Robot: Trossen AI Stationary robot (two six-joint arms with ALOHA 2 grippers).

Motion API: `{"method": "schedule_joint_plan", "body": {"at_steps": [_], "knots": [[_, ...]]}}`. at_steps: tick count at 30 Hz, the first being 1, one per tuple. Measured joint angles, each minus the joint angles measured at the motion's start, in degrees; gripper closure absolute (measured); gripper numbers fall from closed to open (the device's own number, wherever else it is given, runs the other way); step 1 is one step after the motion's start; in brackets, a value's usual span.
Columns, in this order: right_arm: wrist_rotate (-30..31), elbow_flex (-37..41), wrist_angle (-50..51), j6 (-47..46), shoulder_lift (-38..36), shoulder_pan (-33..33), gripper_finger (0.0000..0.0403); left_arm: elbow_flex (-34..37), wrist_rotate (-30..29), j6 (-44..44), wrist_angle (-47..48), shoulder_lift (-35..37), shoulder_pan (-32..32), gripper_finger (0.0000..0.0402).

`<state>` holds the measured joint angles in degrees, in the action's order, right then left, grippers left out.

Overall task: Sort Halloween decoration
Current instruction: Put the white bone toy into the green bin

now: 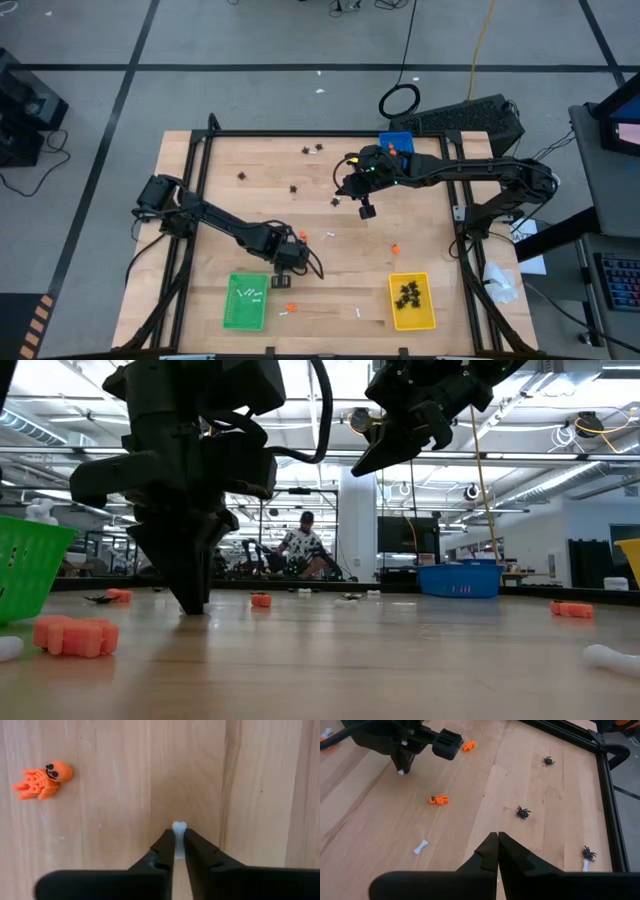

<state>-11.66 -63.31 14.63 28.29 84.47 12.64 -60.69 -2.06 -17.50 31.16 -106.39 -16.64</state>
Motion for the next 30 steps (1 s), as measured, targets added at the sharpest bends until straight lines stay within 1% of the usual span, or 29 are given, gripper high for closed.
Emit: {"method": "schedule_joint_plan", "body": {"at_steps": [2, 3, 8, 11, 18, 21, 24, 27, 30], "knots": [[0.0, 0.0, 0.0, 0.0, 0.0, 0.0, 0.0403, 0.0, 1.0, 0.0, 0.0, 0.0, 0.0, 0.0391], [0.0, 0.0, 0.0, 0.0, 0.0, 0.0, 0.0403, 0.0, 1.5, 0.2, 0.2, 0.0, 0.1, 0.0394], [0.0, 0.0, 0.0, 0.0, 0.0, 0.0, 0.0403, 0.2, 2.5, 1.5, 2.0, 2.3, 0.6, 0.0397], [0.0, 0.0, 0.0, 0.0, 0.0, 0.0, 0.0403, 0.7, 4.1, 1.4, 5.8, 5.0, 1.0, 0.0399], [0.0, 0.0, -0.1, 0.2, 0.0, 0.0, 0.0403, 0.4, 7.8, 1.2, 9.5, 13.0, 0.7, 0.0400], [0.0, 0.0, -0.2, 0.3, 0.0, 0.0, 0.0403, -0.8, 9.4, -0.3, 11.7, 16.5, 0.0, 0.0401], [0.0, 0.0, -0.2, 0.3, 0.0, 0.0, 0.0403, -2.6, 10.5, -2.4, 14.8, 18.7, -1.7, 0.0401], [0.0, 0.0, -0.1, 0.2, 0.0, 0.0, 0.0403, -3.6, 13.8, -6.3, 16.1, 20.3, -4.3, 0.0401], [0.0, 0.0, 0.0, 0.2, 0.0, 0.0, 0.0403, -3.5, 17.4, -11.7, 16.3, 20.2, -8.1, 0.0401]]}}
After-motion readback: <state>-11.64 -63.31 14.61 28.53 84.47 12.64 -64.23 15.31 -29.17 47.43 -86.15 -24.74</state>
